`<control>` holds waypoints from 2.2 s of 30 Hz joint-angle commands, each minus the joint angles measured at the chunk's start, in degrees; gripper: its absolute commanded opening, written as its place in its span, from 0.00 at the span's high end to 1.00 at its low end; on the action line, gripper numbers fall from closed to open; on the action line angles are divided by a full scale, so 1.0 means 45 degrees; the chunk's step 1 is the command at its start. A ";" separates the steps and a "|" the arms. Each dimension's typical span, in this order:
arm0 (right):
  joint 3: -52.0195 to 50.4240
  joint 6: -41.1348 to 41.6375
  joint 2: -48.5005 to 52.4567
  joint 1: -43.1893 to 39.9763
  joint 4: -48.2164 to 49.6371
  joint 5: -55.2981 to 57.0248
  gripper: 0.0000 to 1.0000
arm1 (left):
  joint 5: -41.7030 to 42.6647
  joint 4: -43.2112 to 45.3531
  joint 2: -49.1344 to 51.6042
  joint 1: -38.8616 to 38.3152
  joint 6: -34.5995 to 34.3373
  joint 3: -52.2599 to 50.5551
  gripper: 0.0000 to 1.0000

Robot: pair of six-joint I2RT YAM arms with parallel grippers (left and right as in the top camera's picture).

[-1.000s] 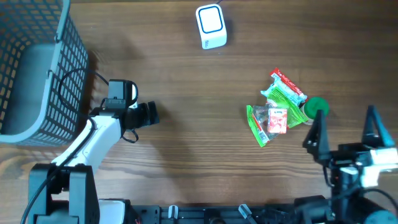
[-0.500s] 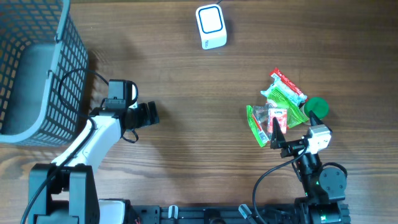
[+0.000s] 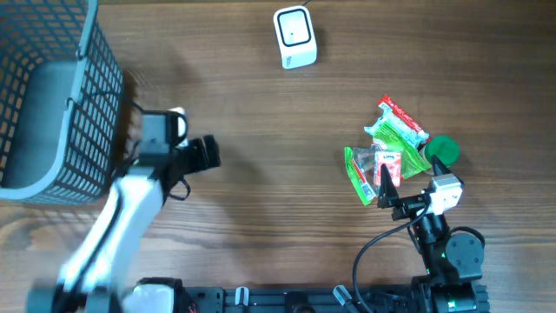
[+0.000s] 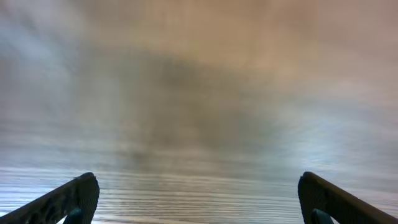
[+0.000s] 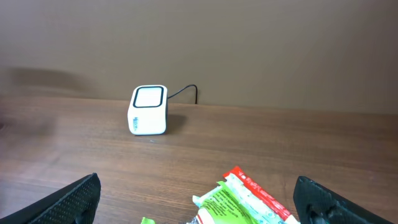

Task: Scan the item barcode

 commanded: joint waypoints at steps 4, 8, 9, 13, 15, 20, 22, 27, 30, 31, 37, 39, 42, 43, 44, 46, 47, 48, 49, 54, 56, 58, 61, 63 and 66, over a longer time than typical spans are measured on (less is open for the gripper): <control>-0.0010 0.0097 0.0039 -0.0063 0.0029 -0.0199 0.00 | -0.0267 0.0029 -0.9364 0.0034 0.0262 0.0155 0.00; -0.0010 0.0097 0.0039 -0.0063 0.0029 -0.0199 0.00 | -0.0068 -0.0729 -1.2973 0.0063 0.0253 0.0083 0.00; -0.0010 0.0097 0.0039 -0.0063 0.0029 -0.0199 0.00 | -0.0073 -0.1666 -1.4129 0.0199 0.0253 0.0078 0.00; -0.0010 0.0097 0.0039 -0.0063 0.0029 -0.0199 0.00 | -0.0073 -0.4498 -1.6854 0.0563 0.0253 0.0058 0.00; -0.0010 0.0097 0.0039 -0.0063 0.0029 -0.0199 0.00 | -0.0068 -0.4745 -1.7112 0.0568 0.0253 -0.0053 0.00; -0.0010 0.0102 0.0039 -0.0063 0.0029 -0.0199 0.00 | 0.0476 -0.0573 -1.7112 0.0578 0.0248 -0.2045 0.00; -0.0010 0.0097 0.0039 -0.0063 0.0029 -0.0199 0.00 | 0.1069 0.3434 -1.7112 0.0573 0.0248 -0.3808 0.00; -0.0010 0.0092 0.0039 -0.0063 0.0029 -0.0199 0.00 | 0.1098 0.9763 -1.7112 0.0573 -0.0257 -0.7645 0.00; -0.0010 0.0092 0.0039 -0.0063 0.0029 -0.0199 0.00 | -0.0102 1.0185 -1.7112 0.0578 -0.1093 -0.8791 0.00; -0.0010 0.0102 0.0039 -0.0063 0.0029 -0.0199 0.00 | -0.0369 1.0190 -1.7112 0.0578 -0.1098 -0.9209 0.00; -0.0010 0.0092 0.0039 -0.0063 0.0029 -0.0199 0.00 | -0.0471 0.5591 -1.7112 0.0578 -0.1035 -0.9253 0.00; -0.0010 0.0092 0.0039 -0.0063 0.0029 -0.0199 0.00 | -0.0442 0.4473 -1.7112 0.0578 -0.0141 -0.9253 0.00; -0.0010 0.0092 0.0039 -0.0063 0.0029 -0.0199 0.00 | -0.0141 0.4507 -1.7112 0.0573 0.2341 -0.9253 0.00; -0.0010 0.0097 0.0039 -0.0063 0.0029 -0.0199 0.00 | -0.0121 0.4507 -1.7112 0.0573 0.2594 -0.9253 0.00; -0.0010 0.0092 0.0039 -0.0063 0.0029 -0.0199 0.00 | -0.0126 0.4537 -1.7112 0.0563 0.2584 -0.9253 0.00; -0.0010 0.0097 0.0039 -0.0063 0.0029 -0.0199 0.00 | -0.0126 0.4541 -1.7112 0.0563 0.2584 -0.9253 0.00; -0.0010 0.0097 0.0039 -0.0063 0.0029 -0.0199 0.00 | -0.0126 0.4541 -1.7112 0.0563 0.2584 -0.9253 0.00; -0.0010 0.0097 0.0039 -0.0063 0.0029 -0.0199 0.00 | -0.0126 0.4541 -1.7112 0.0563 0.2584 -0.9253 0.00; -0.0010 0.0097 0.0039 -0.0063 0.0029 -0.0199 0.00 | -0.0126 0.4541 -1.7107 0.0563 0.2584 -0.9253 0.00; -0.0010 0.0097 0.0039 -0.0063 0.0029 -0.0199 0.00 | -0.0126 0.4541 -1.7107 0.0563 0.2584 -0.9253 0.00; -0.0010 0.0097 0.0039 -0.0063 0.0029 -0.0199 0.00 | -0.0126 0.4541 -1.7107 0.0563 0.2584 -0.9253 0.00; -0.0010 0.0097 0.0039 -0.0063 0.0029 -0.0199 0.00 | -0.0126 0.4541 -1.7107 0.0563 0.2584 -0.9253 0.00; -0.0010 0.0097 0.0039 -0.0063 0.0029 -0.0199 0.00 | -0.0126 0.4541 -1.7112 0.0563 0.2584 -0.9253 0.00; -0.0010 0.0097 0.0039 -0.0063 0.0029 -0.0199 0.00 | -0.0126 0.4541 -1.7107 0.0563 0.2584 -0.9253 0.00; -0.0010 0.0092 0.0039 -0.0063 0.0029 -0.0199 0.00 | -0.0126 0.4541 -1.7112 0.0563 0.2584 -0.9253 0.00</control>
